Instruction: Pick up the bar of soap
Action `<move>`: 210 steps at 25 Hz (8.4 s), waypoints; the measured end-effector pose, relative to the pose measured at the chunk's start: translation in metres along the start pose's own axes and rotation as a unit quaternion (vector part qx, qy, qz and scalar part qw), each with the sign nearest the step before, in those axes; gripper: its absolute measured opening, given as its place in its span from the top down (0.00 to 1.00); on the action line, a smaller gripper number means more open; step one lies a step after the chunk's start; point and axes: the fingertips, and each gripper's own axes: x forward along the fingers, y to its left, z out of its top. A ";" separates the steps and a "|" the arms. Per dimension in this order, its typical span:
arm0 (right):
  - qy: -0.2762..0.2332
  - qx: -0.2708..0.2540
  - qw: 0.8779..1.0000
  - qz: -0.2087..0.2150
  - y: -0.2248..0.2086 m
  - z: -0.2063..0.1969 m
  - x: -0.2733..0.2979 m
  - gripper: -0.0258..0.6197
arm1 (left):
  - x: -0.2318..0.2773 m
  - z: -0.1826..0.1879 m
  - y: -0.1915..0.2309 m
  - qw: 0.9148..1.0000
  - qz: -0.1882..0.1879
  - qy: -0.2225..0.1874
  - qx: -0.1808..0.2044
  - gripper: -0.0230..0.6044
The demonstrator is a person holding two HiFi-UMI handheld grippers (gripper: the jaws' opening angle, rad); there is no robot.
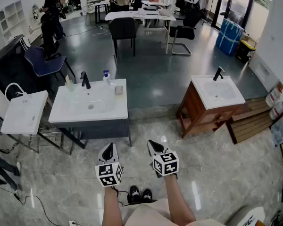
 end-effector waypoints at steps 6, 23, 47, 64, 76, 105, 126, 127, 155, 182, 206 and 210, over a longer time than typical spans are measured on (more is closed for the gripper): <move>-0.007 0.007 1.000 -0.008 -0.013 -0.001 -0.007 0.95 | 0.005 0.001 -0.012 1.000 -0.001 -0.003 0.002 0.95; -0.009 0.035 0.999 0.014 -0.041 0.001 0.003 0.95 | 0.020 0.014 -0.009 1.000 0.026 -0.012 0.002 0.95; 0.037 0.022 0.999 -0.021 -0.093 0.052 0.164 0.95 | 0.193 0.044 0.080 0.999 0.004 0.000 -0.037 0.95; 0.045 0.024 0.998 -0.027 -0.107 0.082 0.239 0.95 | 0.263 0.058 0.117 0.999 -0.013 0.010 -0.033 0.95; 0.027 -0.005 1.000 0.009 -0.141 0.147 0.335 0.95 | 0.349 0.087 0.147 1.000 0.011 0.011 -0.011 0.95; 0.144 -0.032 0.982 0.121 -0.209 0.145 0.509 0.95 | 0.459 0.012 0.124 0.983 0.060 0.162 -0.054 0.79; 0.174 -0.068 0.962 0.201 -0.187 0.133 0.528 0.95 | 0.477 -0.046 0.118 0.958 0.068 0.273 -0.053 0.63; 0.175 -0.065 0.962 0.201 -0.189 0.132 0.528 0.95 | 0.476 -0.048 0.117 0.956 0.069 0.278 -0.054 0.63; 0.180 -0.038 0.960 0.212 -0.183 0.130 0.546 0.95 | 0.480 -0.078 0.113 0.906 0.054 0.420 -0.012 0.64; 0.161 -0.046 0.964 0.207 -0.176 0.123 0.534 0.95 | 0.485 -0.091 0.112 0.890 -0.018 0.456 0.004 0.65; 0.143 -0.042 0.967 0.206 -0.158 0.121 0.516 0.95 | 0.492 -0.093 0.134 0.905 0.007 0.424 0.021 0.65; 0.136 -0.047 0.969 0.199 -0.161 0.127 0.511 0.95 | 0.493 -0.088 0.134 0.913 0.015 0.407 0.028 0.66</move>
